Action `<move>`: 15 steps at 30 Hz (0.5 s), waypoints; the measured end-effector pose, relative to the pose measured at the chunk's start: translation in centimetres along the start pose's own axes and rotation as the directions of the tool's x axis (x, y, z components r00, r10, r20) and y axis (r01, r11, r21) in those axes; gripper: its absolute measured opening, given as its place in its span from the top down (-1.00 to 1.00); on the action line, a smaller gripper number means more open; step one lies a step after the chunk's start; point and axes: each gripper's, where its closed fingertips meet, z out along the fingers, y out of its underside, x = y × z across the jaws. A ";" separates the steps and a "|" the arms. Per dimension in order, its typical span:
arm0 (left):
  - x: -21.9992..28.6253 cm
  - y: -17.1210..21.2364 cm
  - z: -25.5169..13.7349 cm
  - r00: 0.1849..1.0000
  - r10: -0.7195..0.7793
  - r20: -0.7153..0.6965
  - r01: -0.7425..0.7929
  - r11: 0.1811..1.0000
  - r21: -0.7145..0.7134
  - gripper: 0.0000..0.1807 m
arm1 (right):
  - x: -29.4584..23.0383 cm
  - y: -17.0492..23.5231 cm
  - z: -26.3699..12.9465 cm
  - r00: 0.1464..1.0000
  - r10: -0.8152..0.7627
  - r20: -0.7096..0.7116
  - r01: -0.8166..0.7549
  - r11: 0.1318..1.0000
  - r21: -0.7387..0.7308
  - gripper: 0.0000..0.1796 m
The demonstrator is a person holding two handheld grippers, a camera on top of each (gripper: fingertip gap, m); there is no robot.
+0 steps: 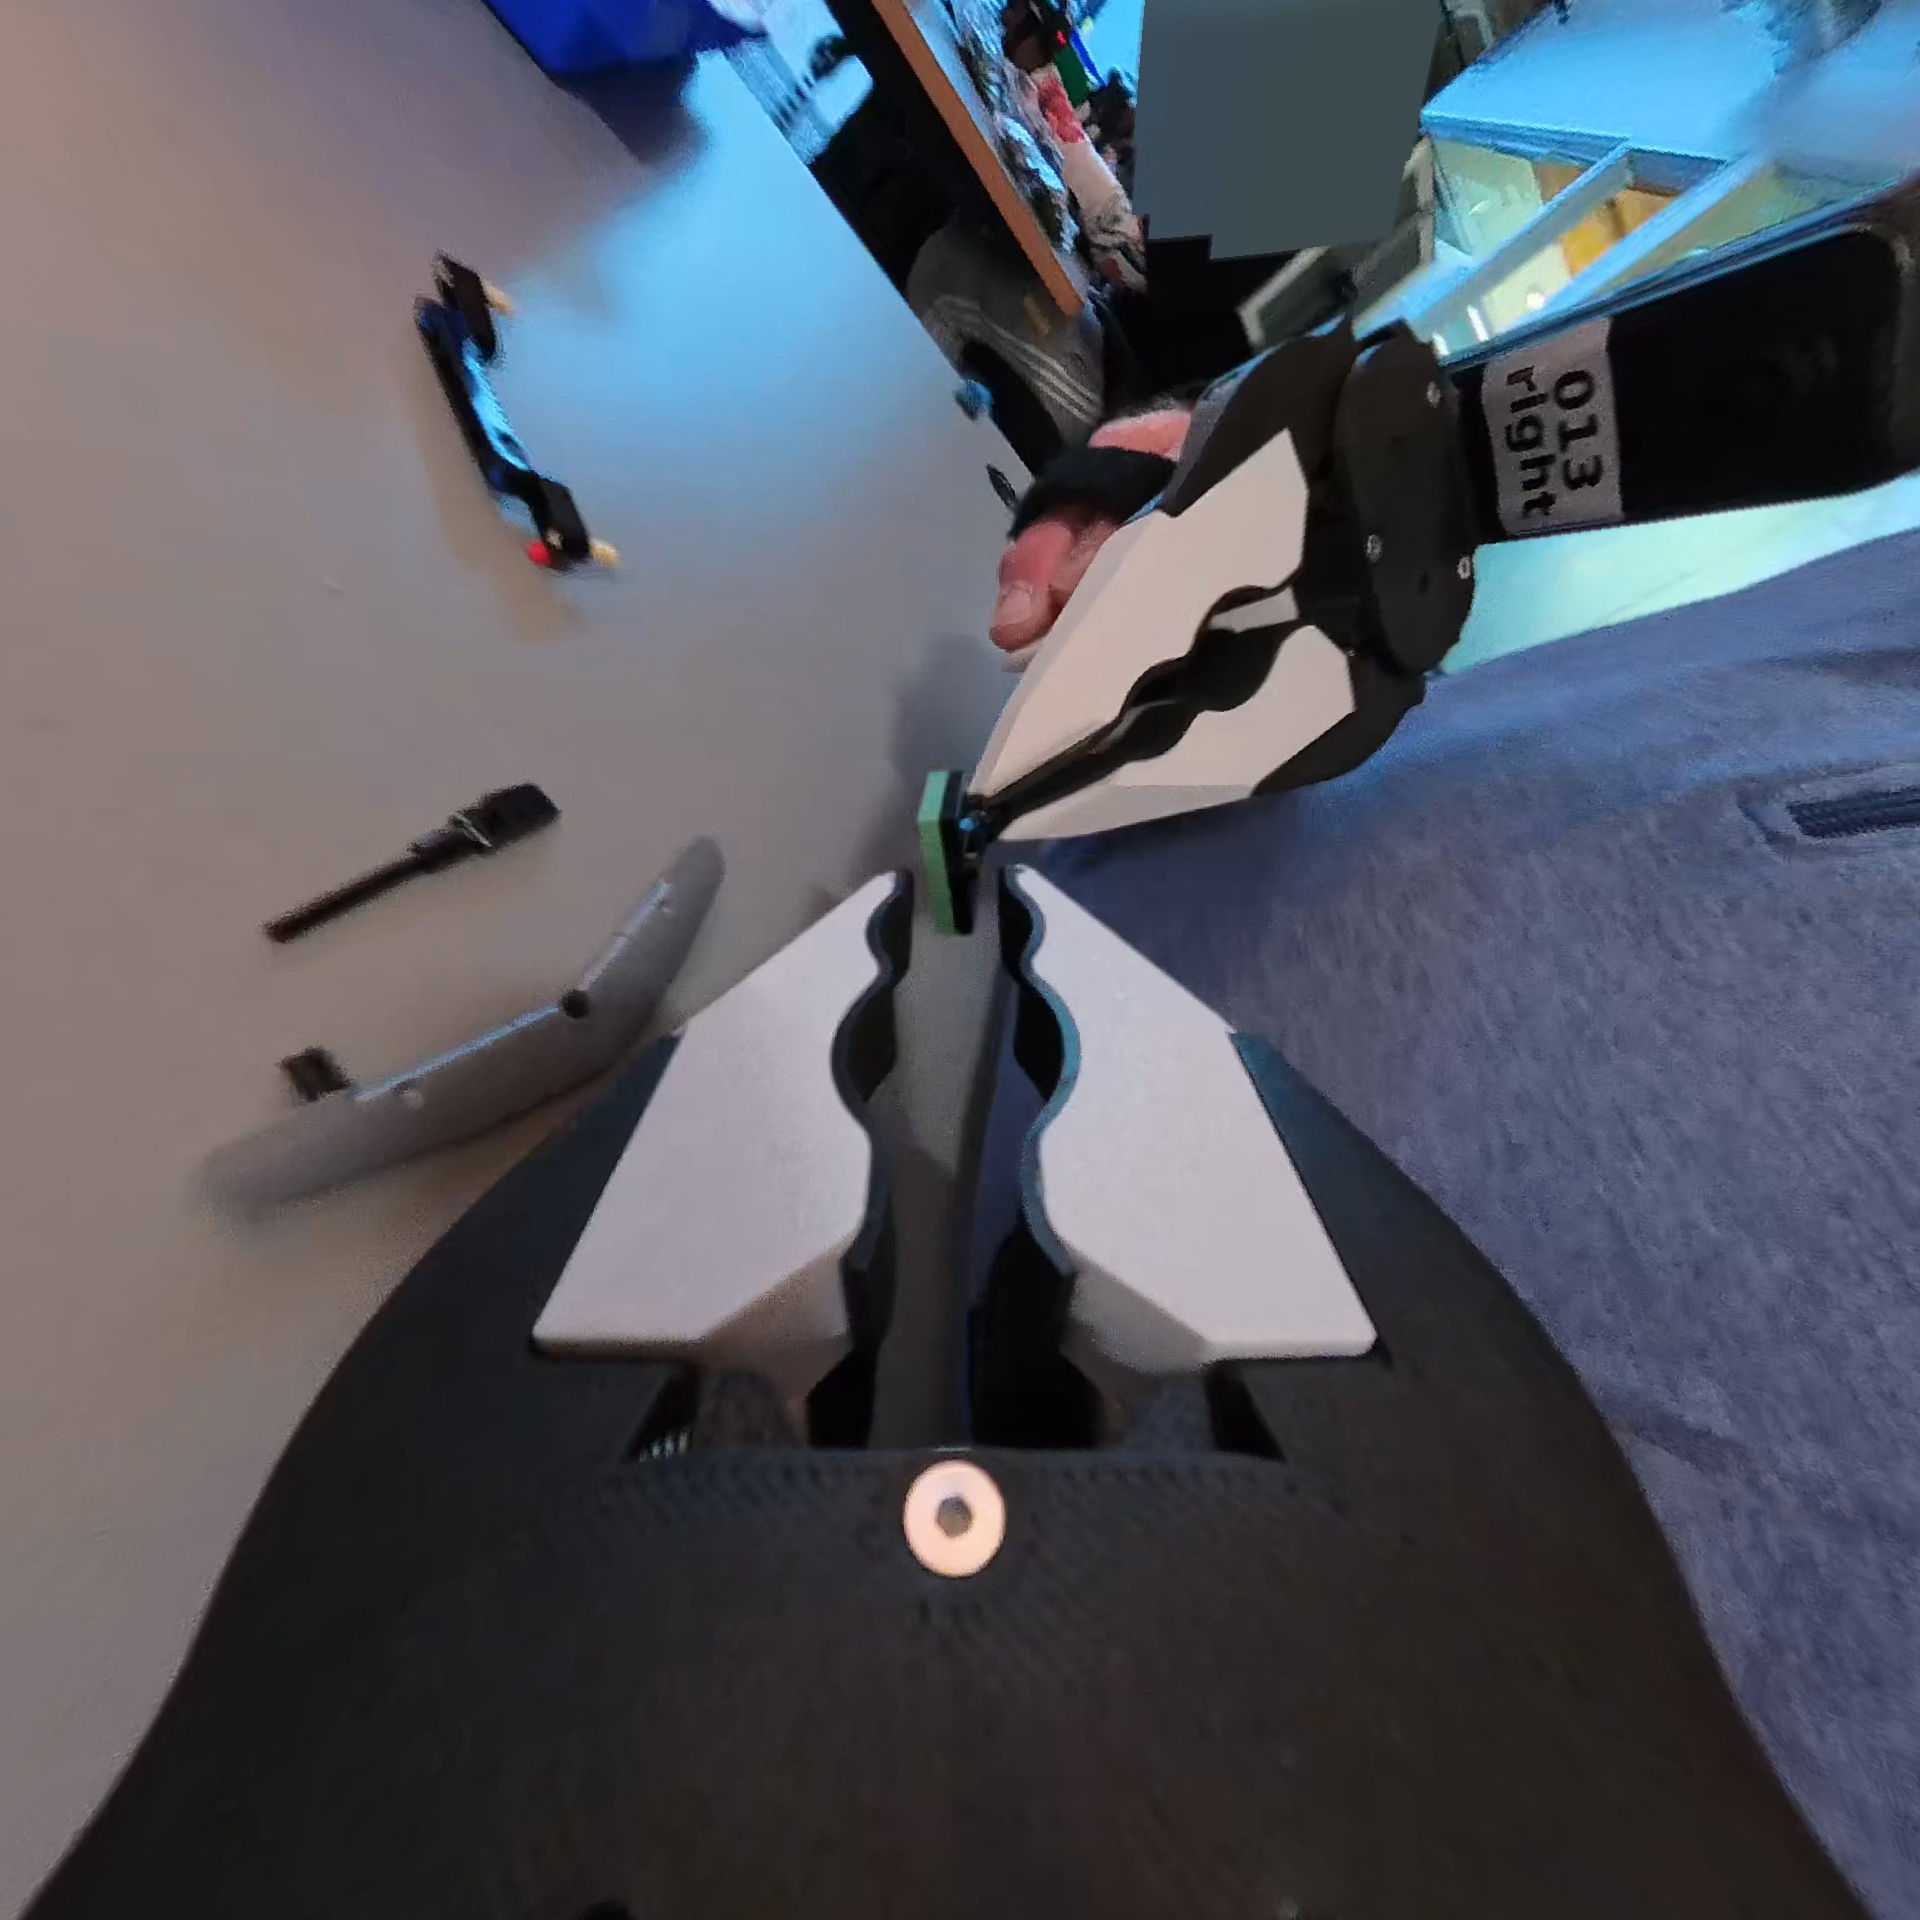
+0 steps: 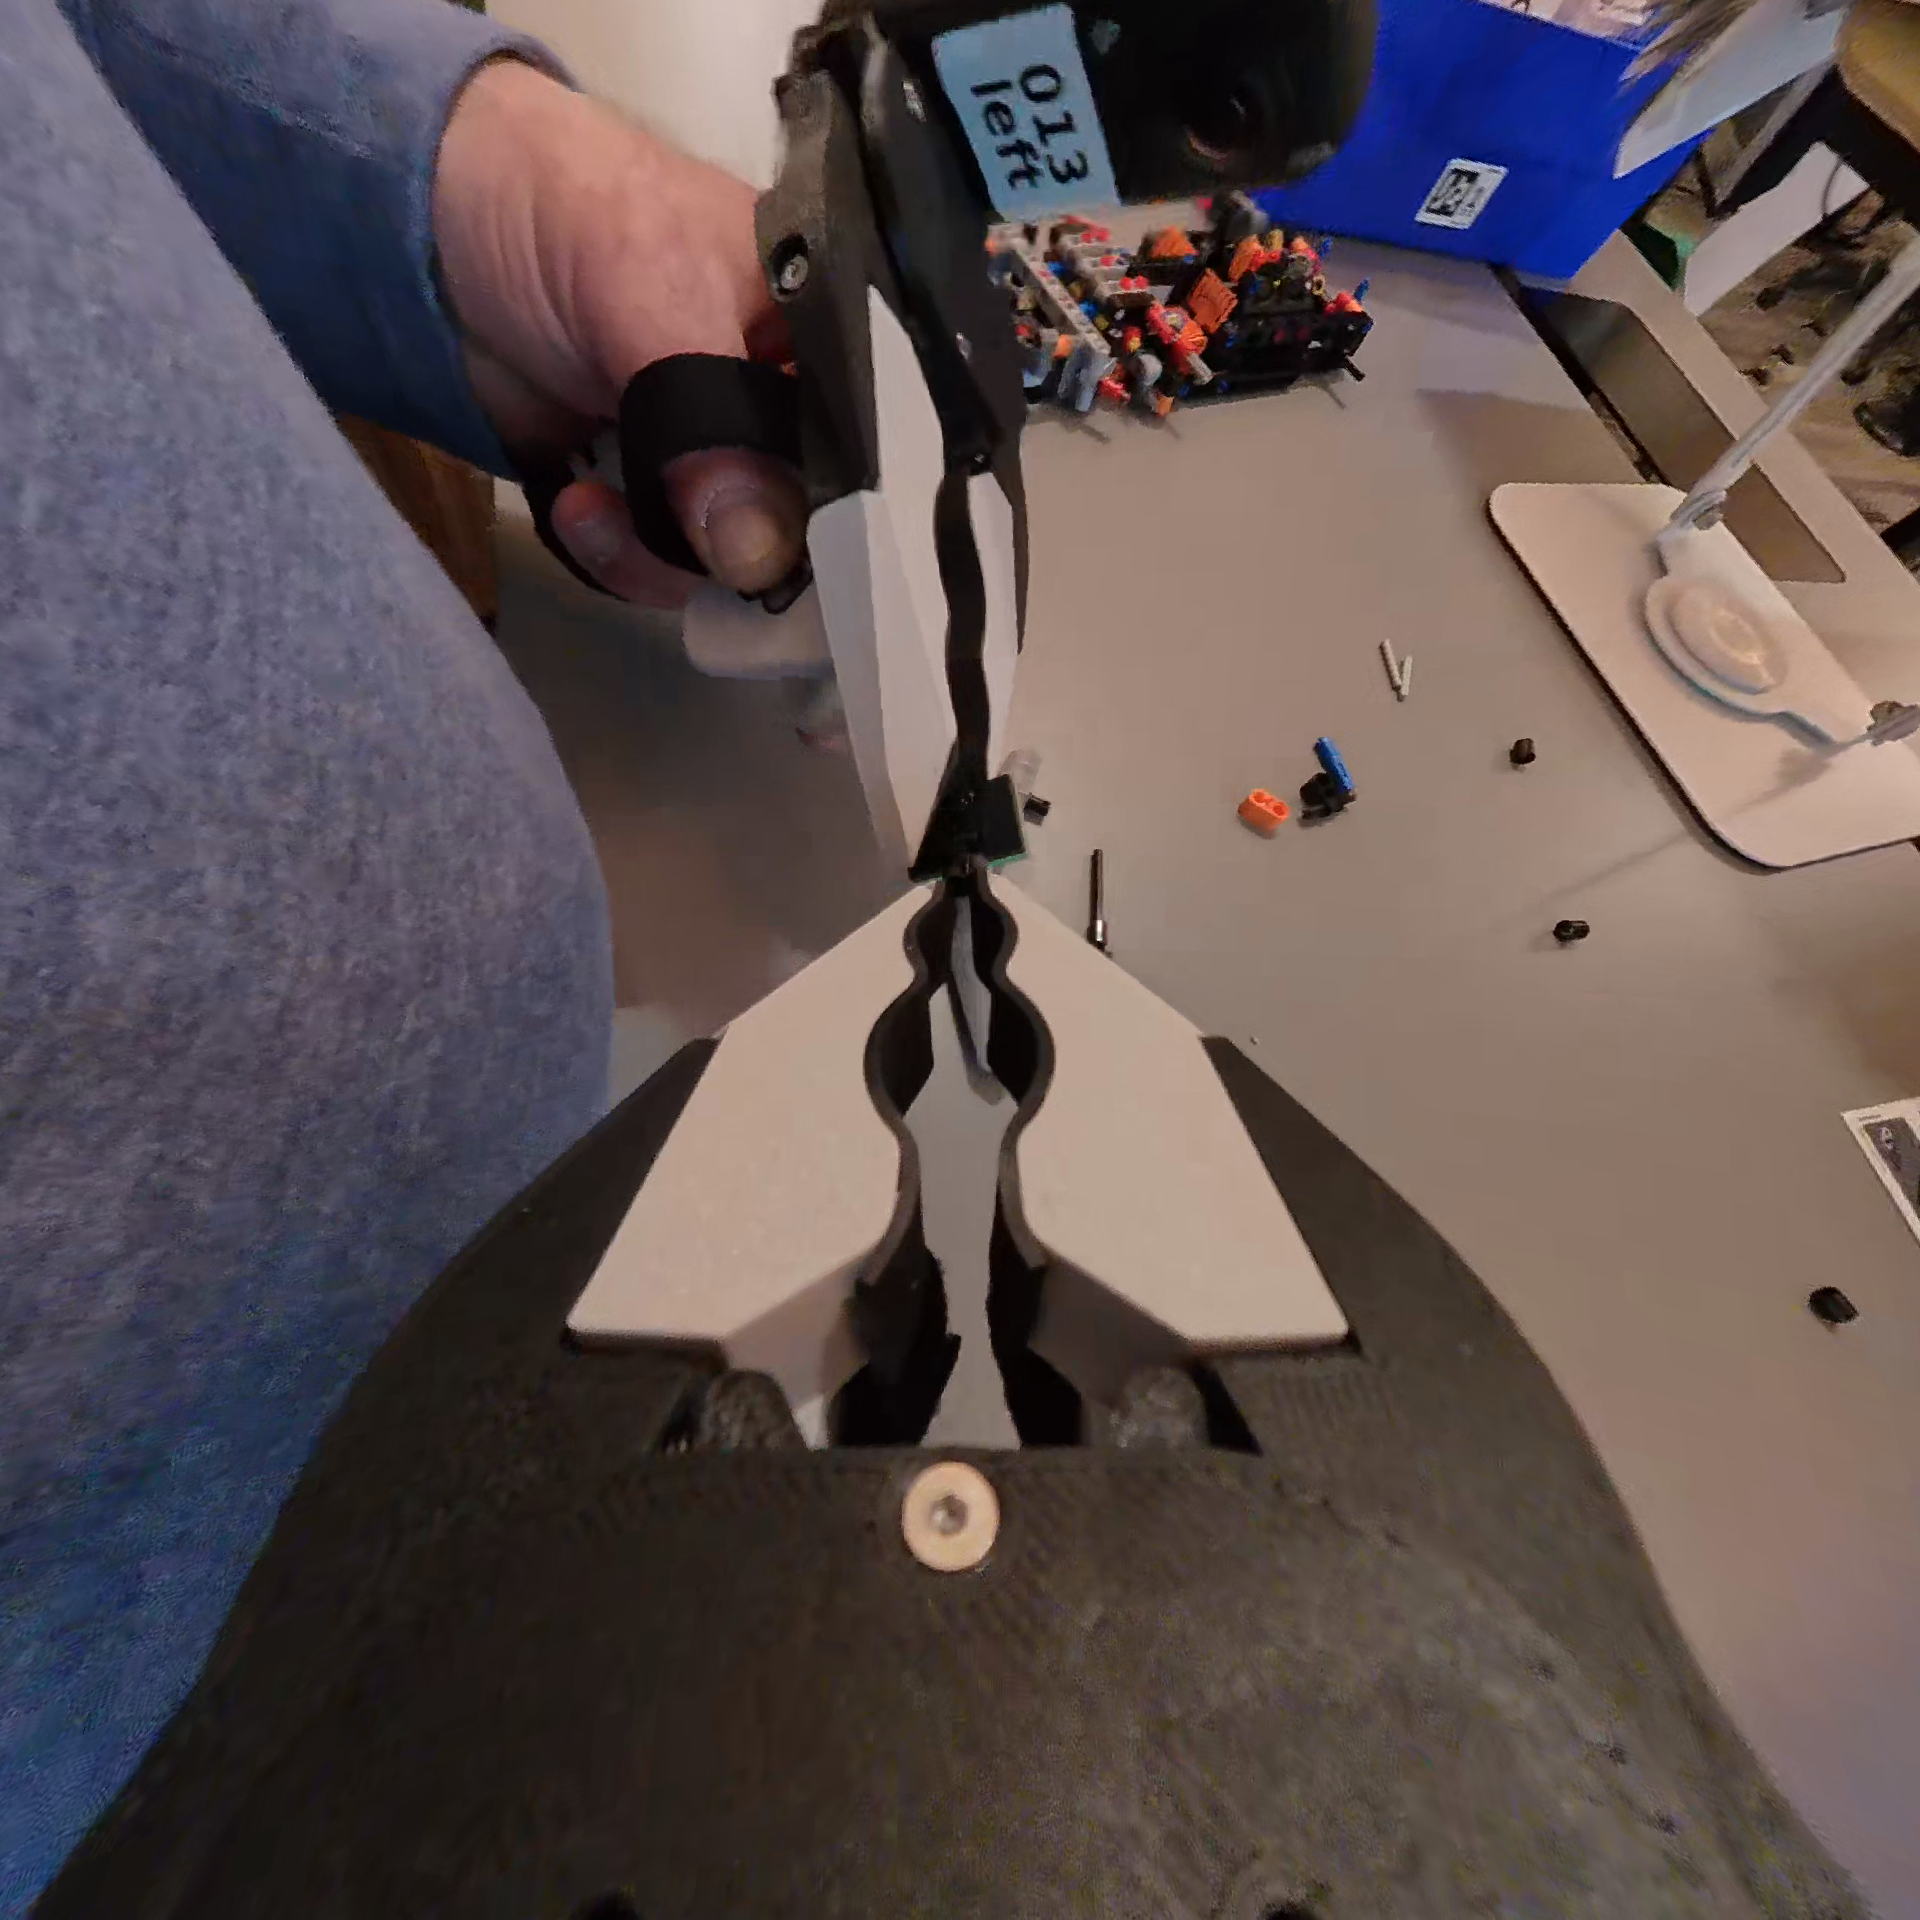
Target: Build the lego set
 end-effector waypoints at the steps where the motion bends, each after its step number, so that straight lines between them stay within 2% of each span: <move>1: -0.5 -0.3 -0.3 0.999 0.020 0.042 -0.021 1.000 0.013 0.80 | 0.4 -0.1 -0.1 1.000 0.029 -0.001 -0.029 0.999 0.014 1.00; 4: -1.8 -1.1 -1.5 0.983 0.091 0.161 -0.097 0.995 0.033 0.68 | 2.5 0.7 0.0 0.987 0.163 -0.015 -0.163 0.986 0.020 0.99; 9: -3.5 -1.4 -3.3 0.947 0.162 0.277 -0.175 0.984 0.020 0.68 | 5.9 3.5 2.0 0.924 0.381 -0.023 -0.382 0.923 -0.051 0.99; 15: -4.6 -0.8 -3.9 0.915 0.215 0.341 -0.221 0.975 -0.022 0.70 | 7.3 6.1 5.0 0.889 0.453 -0.062 -0.457 0.873 -0.168 0.98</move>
